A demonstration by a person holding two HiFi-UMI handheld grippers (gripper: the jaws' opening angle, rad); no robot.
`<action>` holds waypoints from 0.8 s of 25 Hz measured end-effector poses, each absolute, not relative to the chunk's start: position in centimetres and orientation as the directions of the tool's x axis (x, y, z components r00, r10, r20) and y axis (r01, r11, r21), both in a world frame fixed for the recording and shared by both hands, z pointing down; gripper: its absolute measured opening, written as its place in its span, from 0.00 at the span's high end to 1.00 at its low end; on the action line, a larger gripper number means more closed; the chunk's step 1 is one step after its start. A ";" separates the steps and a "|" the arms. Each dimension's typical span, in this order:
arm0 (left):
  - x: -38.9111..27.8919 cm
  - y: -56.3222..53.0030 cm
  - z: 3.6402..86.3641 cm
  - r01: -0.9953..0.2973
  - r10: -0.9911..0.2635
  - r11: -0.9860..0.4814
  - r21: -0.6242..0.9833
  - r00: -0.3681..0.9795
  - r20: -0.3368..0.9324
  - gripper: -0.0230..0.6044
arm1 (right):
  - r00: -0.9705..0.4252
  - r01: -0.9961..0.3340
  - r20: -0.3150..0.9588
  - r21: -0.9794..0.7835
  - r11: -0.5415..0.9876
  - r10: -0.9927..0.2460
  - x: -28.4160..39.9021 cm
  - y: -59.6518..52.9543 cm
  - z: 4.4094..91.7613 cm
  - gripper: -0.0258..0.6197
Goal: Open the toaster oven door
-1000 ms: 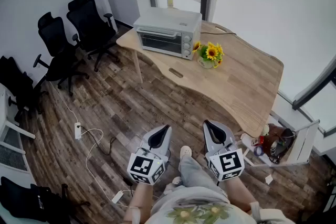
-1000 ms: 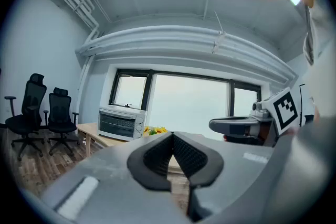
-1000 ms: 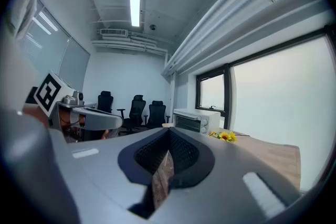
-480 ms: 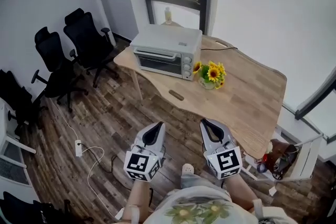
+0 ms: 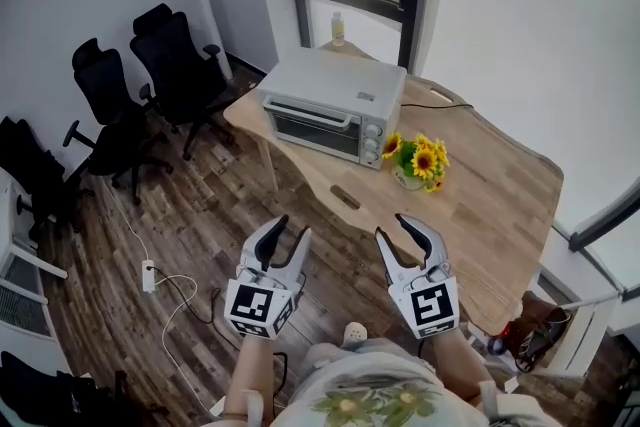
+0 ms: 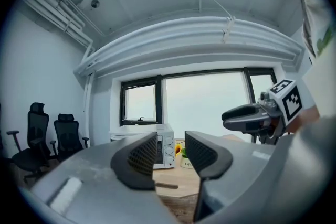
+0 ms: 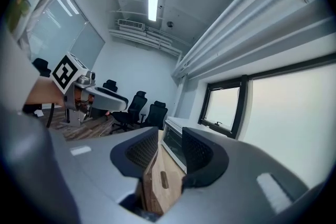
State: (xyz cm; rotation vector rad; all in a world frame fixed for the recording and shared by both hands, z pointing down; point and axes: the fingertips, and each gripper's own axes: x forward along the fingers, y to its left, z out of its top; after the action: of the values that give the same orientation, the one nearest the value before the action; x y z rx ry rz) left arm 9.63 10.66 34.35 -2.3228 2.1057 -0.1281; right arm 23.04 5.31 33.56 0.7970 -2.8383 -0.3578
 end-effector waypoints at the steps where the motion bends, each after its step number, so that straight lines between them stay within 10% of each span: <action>1: 9.4 10.3 34.3 -0.993 -0.994 -0.099 -0.070 0.095 0.060 0.69 | -0.844 -0.483 0.100 0.286 0.828 -0.527 22.8 4.9 33.6 0.75; 20: 0.8 2.2 38.2 -0.955 -0.968 -0.177 -0.238 0.125 0.218 0.60 | -0.820 -0.490 0.165 0.292 0.821 -0.548 15.4 -3.2 35.7 0.71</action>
State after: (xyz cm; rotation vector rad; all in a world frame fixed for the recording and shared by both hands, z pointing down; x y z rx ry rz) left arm 0.77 2.19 38.22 -2.3255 1.9897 -0.5041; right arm 15.36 -3.18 35.65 0.8008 -2.7629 -0.3471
